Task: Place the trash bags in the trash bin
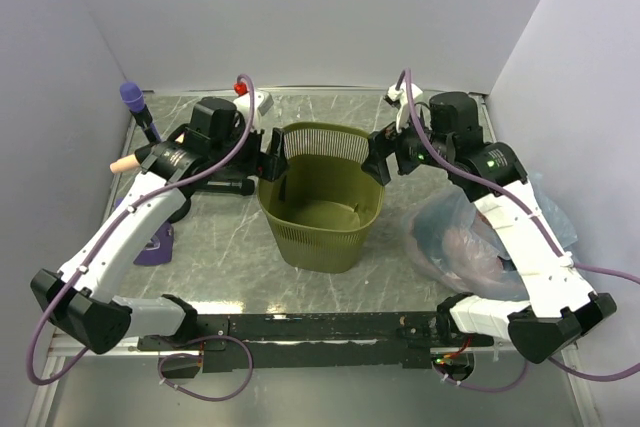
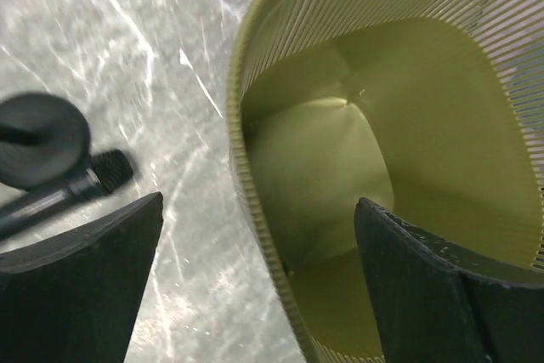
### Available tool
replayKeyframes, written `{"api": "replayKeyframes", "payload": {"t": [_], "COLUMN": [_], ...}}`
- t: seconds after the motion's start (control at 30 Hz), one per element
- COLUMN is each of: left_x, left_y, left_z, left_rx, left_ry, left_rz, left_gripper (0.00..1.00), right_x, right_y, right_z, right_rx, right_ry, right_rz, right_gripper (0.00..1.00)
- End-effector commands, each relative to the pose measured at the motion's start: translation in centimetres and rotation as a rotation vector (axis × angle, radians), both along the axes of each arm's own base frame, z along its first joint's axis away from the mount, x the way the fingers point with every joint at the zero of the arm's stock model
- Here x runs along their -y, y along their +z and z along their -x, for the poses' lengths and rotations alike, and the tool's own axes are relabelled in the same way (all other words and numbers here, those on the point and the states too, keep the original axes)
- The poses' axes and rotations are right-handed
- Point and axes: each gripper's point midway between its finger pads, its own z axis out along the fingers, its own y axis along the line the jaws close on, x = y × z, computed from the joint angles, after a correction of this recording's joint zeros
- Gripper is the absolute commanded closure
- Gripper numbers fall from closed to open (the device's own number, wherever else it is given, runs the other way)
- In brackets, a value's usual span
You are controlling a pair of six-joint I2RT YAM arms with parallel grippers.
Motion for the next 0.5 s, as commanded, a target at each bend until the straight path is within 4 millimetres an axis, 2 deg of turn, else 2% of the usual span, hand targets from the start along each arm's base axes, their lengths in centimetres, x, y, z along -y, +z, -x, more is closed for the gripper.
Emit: {"api": "replayKeyframes", "payload": {"t": [0.0,0.13,0.27,0.4,0.47], "left_x": [0.7,2.2,3.3,3.9,4.1], "left_y": [0.1,0.3,-0.2,0.6,0.9], "left_z": [-0.1,0.2,0.5,0.2,0.1], "left_rx": [-0.058,-0.098,-0.131,-0.102,-0.091], "left_ry": [0.011,-0.064,-0.115,-0.161,-0.178], "left_rz": [0.087,0.158,0.195,0.211,0.217], "left_gripper": [0.05,0.12,0.22,0.27,0.34], "right_x": [-0.2,-0.9,-1.7,-2.6,-3.0], "right_y": [-1.3,-2.6,-3.0,-2.4,-2.2], "right_z": [0.5,0.7,0.2,-0.8,-1.2], "right_rx": [-0.09,-0.144,-0.188,-0.192,-0.195], "right_ry": [-0.056,-0.046,-0.052,-0.039,-0.031], "right_rz": [-0.052,-0.075,-0.105,-0.13,-0.144], "right_gripper": [0.02,0.03,0.11,0.2,0.28]}}
